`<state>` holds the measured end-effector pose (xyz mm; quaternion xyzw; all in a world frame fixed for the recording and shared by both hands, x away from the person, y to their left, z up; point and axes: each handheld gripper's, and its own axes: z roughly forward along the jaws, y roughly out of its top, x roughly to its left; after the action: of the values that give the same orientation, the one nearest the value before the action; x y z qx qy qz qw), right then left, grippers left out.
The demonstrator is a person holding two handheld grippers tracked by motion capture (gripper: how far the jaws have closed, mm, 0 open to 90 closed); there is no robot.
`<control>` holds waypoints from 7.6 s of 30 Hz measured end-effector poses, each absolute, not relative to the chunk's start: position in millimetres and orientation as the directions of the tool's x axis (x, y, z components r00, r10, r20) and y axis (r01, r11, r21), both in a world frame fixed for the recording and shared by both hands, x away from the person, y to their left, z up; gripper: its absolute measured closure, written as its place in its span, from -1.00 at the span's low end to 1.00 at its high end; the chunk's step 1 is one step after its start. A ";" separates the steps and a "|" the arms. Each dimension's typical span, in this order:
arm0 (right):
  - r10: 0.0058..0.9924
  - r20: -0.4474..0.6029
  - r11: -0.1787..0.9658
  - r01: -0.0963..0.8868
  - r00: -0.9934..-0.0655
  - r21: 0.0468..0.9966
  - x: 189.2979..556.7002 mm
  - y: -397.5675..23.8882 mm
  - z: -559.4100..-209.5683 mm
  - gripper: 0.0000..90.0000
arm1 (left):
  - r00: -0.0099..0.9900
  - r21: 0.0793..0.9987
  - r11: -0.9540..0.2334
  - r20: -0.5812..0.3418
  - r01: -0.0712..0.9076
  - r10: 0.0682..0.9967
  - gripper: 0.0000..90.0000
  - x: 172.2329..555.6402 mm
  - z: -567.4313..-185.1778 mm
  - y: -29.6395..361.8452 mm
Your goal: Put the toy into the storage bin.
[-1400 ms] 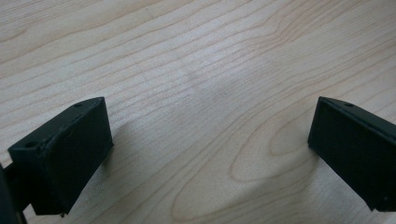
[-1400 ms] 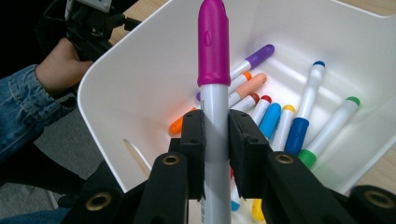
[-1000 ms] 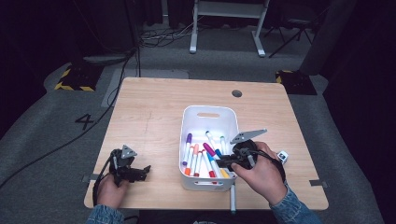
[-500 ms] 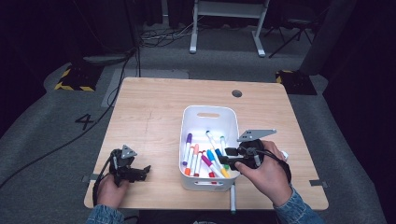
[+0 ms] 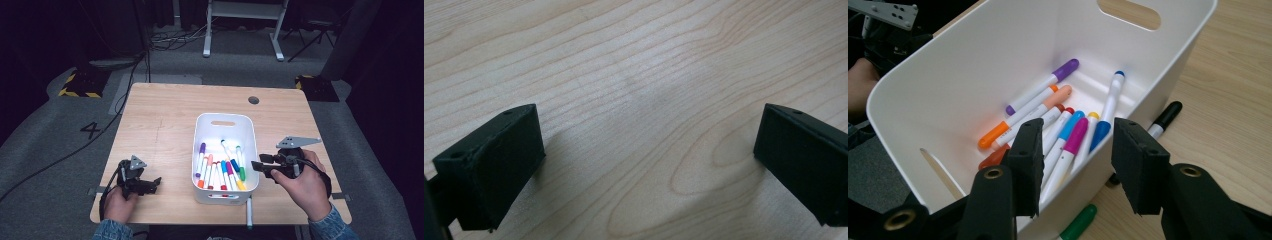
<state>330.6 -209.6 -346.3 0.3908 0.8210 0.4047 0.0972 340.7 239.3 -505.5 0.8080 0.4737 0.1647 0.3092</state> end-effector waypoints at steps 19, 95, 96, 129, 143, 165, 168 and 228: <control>0.761 0.176 0.384 0.652 -0.624 0.654 326.2 -234.2 -380.1 0.23 | 0.497 0.655 -0.359 -0.029 0.664 0.867 -1.00 340.7 -505.6 239.3; 0.802 0.201 0.401 0.756 -0.563 0.517 319.2 -246.9 -429.1 0.71 | 0.497 0.655 -0.359 -0.030 0.665 0.867 -1.00 340.6 -505.5 239.2; 0.800 0.205 0.398 0.755 -0.564 0.522 319.3 -247.9 -425.6 0.71 | 0.498 0.655 -0.359 -0.030 0.665 0.867 -1.00 340.6 -505.6 239.3; 0.758 0.228 0.338 0.668 -0.611 0.663 322.9 -248.7 -353.1 0.71 | 0.497 0.655 -0.359 -0.028 0.665 0.868 -1.00 340.7 -505.5 239.3; 0.727 0.246 0.333 0.643 -0.641 0.690 324.6 -234.8 -335.7 0.71 | 0.497 0.656 -0.360 -0.028 0.664 0.867 -1.00 340.7 -505.6 239.4; 0.668 0.243 0.371 0.598 -0.703 0.710 330.0 -202.0 -322.2 0.71 | 0.497 0.655 -0.359 -0.029 0.665 0.867 -1.00 340.7 -505.5 239.3; 0.657 0.248 0.374 0.594 -0.712 0.712 330.9 -194.9 -321.3 0.71 | 0.496 0.656 -0.360 -0.026 0.664 0.868 -1.00 340.7 -505.5 239.4; 0.655 0.187 0.502 0.606 -0.732 0.616 334.5 -155.7 -366.4 0.49 | 0.497 0.655 -0.359 -0.029 0.665 0.867 -1.00 340.6 -505.5 239.2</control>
<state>334.5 -155.7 -366.4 0.3641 0.8659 0.3410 0.0355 340.6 239.2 -505.5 0.8079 0.4741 0.1634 0.3094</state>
